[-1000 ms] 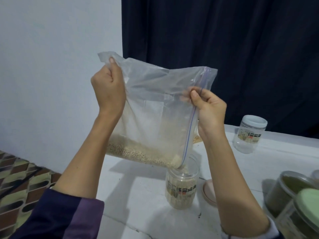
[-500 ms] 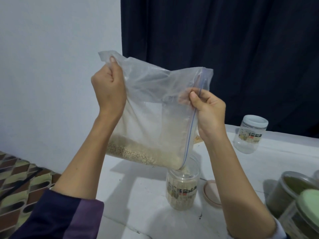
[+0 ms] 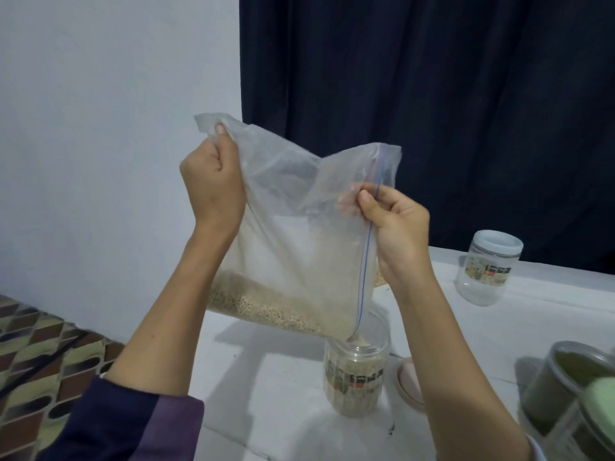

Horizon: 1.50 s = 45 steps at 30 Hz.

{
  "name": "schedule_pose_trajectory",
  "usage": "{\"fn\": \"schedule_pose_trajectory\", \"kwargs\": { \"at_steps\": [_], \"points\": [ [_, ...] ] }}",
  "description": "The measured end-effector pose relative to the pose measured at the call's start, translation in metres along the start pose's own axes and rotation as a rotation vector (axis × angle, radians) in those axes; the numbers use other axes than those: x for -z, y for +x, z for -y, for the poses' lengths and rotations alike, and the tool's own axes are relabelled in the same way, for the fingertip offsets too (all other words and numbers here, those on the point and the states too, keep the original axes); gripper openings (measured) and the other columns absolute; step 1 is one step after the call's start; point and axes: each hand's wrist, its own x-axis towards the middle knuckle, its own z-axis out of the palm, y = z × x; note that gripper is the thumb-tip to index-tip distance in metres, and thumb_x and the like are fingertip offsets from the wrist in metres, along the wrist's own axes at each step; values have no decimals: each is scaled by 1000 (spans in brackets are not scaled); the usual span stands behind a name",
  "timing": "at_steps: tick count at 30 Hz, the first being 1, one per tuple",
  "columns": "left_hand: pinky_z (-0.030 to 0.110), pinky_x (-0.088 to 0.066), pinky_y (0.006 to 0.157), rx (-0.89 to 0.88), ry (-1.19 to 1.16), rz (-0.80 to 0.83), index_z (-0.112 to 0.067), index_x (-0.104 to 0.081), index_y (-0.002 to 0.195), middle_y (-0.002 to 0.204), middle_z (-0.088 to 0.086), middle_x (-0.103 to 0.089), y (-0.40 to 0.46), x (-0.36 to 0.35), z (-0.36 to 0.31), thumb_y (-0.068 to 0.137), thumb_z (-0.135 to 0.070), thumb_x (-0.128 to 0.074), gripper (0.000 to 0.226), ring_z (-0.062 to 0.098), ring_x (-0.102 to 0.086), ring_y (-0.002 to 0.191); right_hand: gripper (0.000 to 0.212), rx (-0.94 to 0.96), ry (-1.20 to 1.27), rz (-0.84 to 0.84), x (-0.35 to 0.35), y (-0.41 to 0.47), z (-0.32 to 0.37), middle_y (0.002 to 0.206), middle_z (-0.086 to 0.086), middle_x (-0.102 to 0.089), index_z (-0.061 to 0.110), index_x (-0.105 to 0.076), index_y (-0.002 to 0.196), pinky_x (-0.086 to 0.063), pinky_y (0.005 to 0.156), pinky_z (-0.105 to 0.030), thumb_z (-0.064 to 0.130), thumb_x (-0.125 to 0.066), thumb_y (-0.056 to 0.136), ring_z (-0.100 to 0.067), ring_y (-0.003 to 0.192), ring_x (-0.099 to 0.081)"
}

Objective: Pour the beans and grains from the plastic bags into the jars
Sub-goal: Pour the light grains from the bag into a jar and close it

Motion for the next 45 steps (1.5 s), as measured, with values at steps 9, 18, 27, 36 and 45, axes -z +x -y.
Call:
{"fn": "schedule_pose_trajectory", "kwargs": {
  "at_steps": [9, 18, 27, 36, 45],
  "points": [
    [14, -19, 42, 24, 3, 18, -23, -19, 52, 34, -14, -28, -2, -1, -1, 101, -16, -37, 53, 4, -25, 36, 21, -2, -2, 26, 6, 3, 7, 69, 3, -73, 11, -68, 84, -55, 79, -22, -3, -55, 92, -10, 69, -71],
    [15, -18, 41, 34, 6, 32, -22, -20, 52, 33, -14, -27, -6, -1, -4, 101, -15, -37, 53, 4, -24, 36, 22, -15, -10, -9, 7, 7, 6, 70, 4, -73, 12, -68, 84, -55, 83, -27, -2, -55, 93, -9, 69, -70],
    [14, -19, 41, 27, 18, 31, -22, -19, 52, 33, -15, -27, -7, 2, -4, 102, -16, -37, 53, 3, -25, 36, 20, -68, -72, 74, 4, 8, 7, 72, 4, -73, 13, -69, 86, -55, 87, -29, -1, -56, 93, -8, 72, -70],
    [13, -19, 41, 20, 8, 50, -22, -20, 52, 33, -14, -28, -6, 4, -8, 102, -14, -37, 53, 4, -25, 36, 19, -52, -57, 32, 3, 9, 7, 71, 3, -73, 12, -69, 87, -56, 84, -27, -1, -57, 92, -9, 71, -70],
    [14, -18, 41, 11, 5, 52, -22, -20, 52, 33, -14, -28, -3, 4, -10, 102, -14, -38, 53, 4, -25, 36, 20, -8, -21, -31, 2, 7, 10, 69, 5, -72, 12, -68, 86, -54, 88, -31, -2, -55, 93, -7, 68, -69]
  ]
}}
